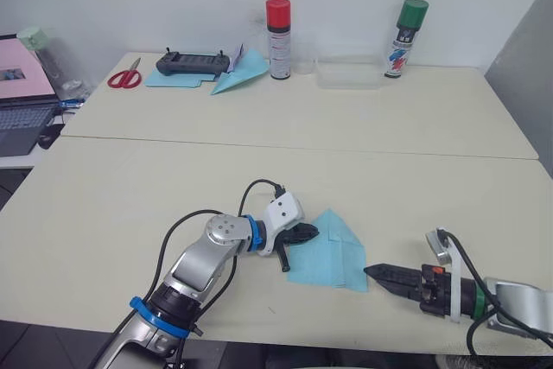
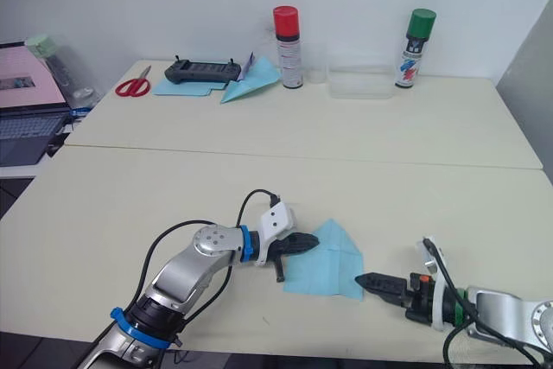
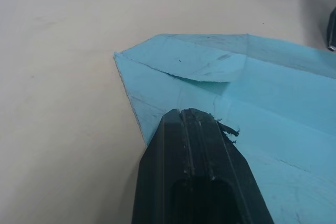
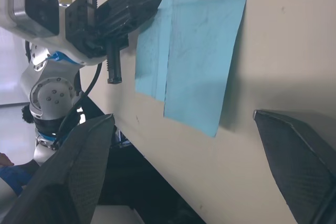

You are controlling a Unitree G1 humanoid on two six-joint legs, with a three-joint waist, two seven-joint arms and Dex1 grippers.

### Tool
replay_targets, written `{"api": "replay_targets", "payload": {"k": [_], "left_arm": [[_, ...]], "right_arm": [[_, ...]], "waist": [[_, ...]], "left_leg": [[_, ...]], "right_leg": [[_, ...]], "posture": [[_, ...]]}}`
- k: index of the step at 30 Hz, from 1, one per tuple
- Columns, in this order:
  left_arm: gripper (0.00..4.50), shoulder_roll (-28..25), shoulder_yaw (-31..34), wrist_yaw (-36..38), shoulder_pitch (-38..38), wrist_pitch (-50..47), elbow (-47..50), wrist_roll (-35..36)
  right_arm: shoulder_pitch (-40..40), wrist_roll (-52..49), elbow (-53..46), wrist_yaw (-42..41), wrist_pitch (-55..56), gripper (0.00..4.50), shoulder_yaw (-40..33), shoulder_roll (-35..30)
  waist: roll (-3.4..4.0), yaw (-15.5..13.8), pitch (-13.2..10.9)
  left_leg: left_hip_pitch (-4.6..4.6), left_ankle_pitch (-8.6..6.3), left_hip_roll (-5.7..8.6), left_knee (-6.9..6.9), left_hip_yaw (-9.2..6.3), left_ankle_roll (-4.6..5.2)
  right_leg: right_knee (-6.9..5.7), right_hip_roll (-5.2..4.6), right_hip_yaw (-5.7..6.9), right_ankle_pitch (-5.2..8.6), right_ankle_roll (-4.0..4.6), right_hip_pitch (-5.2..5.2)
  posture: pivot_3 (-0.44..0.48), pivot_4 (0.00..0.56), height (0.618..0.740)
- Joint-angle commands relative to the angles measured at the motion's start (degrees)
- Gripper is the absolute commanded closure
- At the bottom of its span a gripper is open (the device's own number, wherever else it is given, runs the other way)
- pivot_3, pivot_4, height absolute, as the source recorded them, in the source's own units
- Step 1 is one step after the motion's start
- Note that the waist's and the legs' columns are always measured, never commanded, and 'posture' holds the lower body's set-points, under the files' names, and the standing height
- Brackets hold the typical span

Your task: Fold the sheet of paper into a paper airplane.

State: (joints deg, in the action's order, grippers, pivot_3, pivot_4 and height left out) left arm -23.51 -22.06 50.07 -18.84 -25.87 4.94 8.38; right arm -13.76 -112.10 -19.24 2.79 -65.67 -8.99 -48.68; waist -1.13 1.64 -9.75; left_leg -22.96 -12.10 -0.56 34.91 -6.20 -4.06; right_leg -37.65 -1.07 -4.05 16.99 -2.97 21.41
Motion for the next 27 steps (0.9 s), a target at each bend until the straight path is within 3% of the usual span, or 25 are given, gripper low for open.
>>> {"api": "replay_targets", "payload": {"k": [1,18,27], "left_arm": [[4.5,-0.5,-1.1,-0.7,1.0,-1.5,-0.9,-1.5],[4.5,-0.7,-1.4,-0.7,1.2,-1.2,-0.5,-1.8],[4.5,-0.3,-1.7,-0.7,0.3,-0.6,-1.6,-1.9]], "right_arm": [[-1.9,-0.9,-2.3,-0.9,1.8,0.02,2.1,-0.1],[2.0,-0.9,-2.5,2.7,8.7,0.02,5.6,5.4],[9.9,-0.9,3.5,7.4,8.8,0.02,6.2,9.0]], "waist": [[-0.01,0.0,0.0],[-0.04,0.0,0.0],[-0.03,0.0,0.0]], "left_leg": [[0.0,0.0,0.0,0.0,0.0,0.0],[0.0,0.0,0.0,0.0,-0.01,0.0],[-0.01,0.0,0.01,-0.01,0.0,0.0]], "right_leg": [[0.0,0.0,0.0,0.01,0.01,0.0],[0.0,0.0,0.0,0.02,0.03,0.01],[0.0,-0.01,-0.02,0.01,0.03,0.01]], "posture": [[0.0,0.15,0.74],[0.0,0.15,0.74],[0.0,0.15,0.74]]}}
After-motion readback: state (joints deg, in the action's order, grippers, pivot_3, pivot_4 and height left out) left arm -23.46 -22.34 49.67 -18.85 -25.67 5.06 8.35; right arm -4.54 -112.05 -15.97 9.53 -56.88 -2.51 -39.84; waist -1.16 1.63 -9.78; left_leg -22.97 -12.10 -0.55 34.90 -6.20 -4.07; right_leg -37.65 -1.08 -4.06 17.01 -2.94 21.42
